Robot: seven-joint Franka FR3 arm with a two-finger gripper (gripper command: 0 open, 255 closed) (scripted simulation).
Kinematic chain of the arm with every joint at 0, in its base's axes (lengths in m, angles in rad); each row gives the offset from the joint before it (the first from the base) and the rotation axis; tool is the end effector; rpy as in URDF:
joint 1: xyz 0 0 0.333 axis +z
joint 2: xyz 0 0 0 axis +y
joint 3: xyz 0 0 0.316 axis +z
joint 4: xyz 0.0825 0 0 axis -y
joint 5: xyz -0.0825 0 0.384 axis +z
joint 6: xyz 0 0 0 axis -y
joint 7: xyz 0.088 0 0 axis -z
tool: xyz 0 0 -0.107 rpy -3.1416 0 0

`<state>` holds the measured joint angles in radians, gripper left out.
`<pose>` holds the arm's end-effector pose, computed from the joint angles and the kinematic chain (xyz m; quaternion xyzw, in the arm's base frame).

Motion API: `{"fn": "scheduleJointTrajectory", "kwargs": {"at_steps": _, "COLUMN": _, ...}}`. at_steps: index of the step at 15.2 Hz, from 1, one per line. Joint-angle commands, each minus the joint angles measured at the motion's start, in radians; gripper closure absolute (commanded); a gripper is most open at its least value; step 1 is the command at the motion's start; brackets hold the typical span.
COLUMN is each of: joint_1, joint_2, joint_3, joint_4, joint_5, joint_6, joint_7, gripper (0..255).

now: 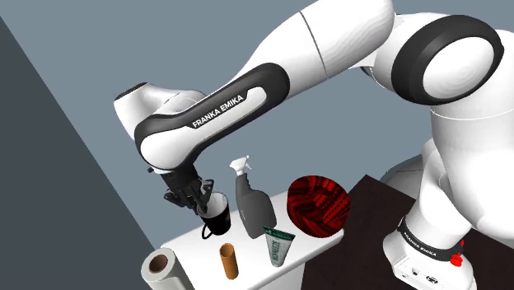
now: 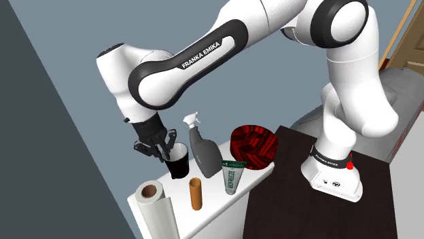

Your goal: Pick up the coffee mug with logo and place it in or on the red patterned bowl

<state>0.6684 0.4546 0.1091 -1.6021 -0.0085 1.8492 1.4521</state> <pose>0.4729 0.4531 0.3530 0.9380 -0.3305 -0.0633 0.0828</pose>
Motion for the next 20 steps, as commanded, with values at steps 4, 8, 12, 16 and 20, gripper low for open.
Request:
{"fn": "scheduleJointTrajectory", "kwargs": {"at_steps": 4, "joint_1": 0.007, "joint_2": -0.039, "joint_3": -0.028, "joint_4": 0.059, "joint_5": -0.036, "joint_6": -0.042, "joint_7": -0.008, "gripper": 255}}
{"fn": "scheduleJointTrajectory", "kwargs": {"at_steps": 8, "joint_1": 0.026, "joint_2": -0.051, "joint_3": -0.051, "joint_4": 0.096, "joint_5": -0.026, "joint_6": -0.090, "joint_7": -0.014, "gripper": 255}}
{"fn": "scheduleJointTrajectory", "kwargs": {"at_steps": 12, "joint_1": 0.035, "joint_2": -0.059, "joint_3": -0.061, "joint_4": 0.139, "joint_5": -0.021, "joint_6": -0.140, "joint_7": -0.018, "gripper": 255}}
{"fn": "scheduleJointTrajectory", "kwargs": {"at_steps": 16, "joint_1": 0.049, "joint_2": -0.063, "joint_3": -0.078, "joint_4": 0.187, "joint_5": -0.015, "joint_6": -0.192, "joint_7": -0.022, "gripper": 255}}
{"fn": "scheduleJointTrajectory", "kwargs": {"at_steps": 20, "joint_1": 0.039, "joint_2": -0.200, "joint_3": -0.086, "joint_4": 0.003, "joint_5": -0.011, "joint_6": -0.145, "joint_7": -0.038, "gripper": 255}}
